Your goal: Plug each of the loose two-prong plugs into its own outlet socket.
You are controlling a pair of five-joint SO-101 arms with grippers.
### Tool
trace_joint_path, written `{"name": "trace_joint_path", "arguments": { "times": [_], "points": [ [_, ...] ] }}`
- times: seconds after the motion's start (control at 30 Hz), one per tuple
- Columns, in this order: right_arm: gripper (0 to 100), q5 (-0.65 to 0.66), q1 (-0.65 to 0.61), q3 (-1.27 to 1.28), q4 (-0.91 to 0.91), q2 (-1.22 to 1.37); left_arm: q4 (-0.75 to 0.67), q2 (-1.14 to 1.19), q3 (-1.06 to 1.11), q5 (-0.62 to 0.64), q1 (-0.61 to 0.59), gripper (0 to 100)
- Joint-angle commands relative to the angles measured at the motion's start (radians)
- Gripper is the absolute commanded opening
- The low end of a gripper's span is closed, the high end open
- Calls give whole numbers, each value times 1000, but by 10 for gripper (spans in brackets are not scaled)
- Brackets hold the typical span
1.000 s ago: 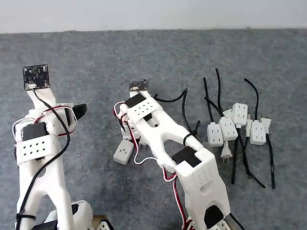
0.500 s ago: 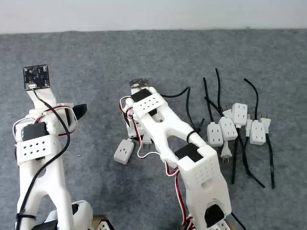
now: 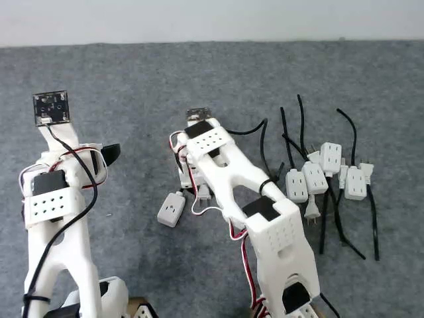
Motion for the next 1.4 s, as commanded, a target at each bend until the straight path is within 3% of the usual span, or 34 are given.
{"name": "trace_joint_path", "arguments": {
  "times": [0.0, 0.37, 0.57, 0.73, 0.9, 1.37],
  "points": [
    [11, -12, 18, -14, 4, 41, -25, 2, -5, -9, -2, 353],
    [8, 75, 18, -23, 15, 30, -26, 2, -4, -9, 3, 353],
    [8, 77, 21, -273, 232, -4, -26, 0, 8, -41, 68, 353],
    [8, 222, 13, -534, 372, -91, -23, -9, 12, -69, 104, 353],
    [8, 439, 41, -667, 386, -174, -20, -21, -13, -77, 138, 353],
    [8, 480, 21, -806, 384, -432, 38, -503, 81, -140, 404, 354]
  ]
}}
